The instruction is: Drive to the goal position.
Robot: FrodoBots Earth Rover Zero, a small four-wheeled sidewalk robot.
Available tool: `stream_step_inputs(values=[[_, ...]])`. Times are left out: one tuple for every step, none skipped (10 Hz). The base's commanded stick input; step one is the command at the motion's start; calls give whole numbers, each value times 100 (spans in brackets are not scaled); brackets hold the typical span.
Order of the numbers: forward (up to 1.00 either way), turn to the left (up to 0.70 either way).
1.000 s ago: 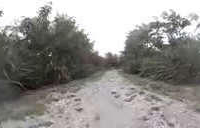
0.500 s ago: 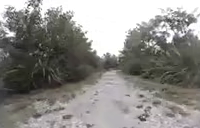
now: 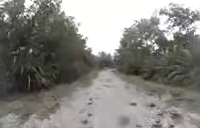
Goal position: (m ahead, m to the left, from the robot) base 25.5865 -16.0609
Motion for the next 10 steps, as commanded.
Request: stream_step_inputs(values=[[100, 0], [100, 0], [100, 0], [100, 0], [100, 0], [100, 0], [100, 0], [100, 0], [100, 0], [100, 0]])
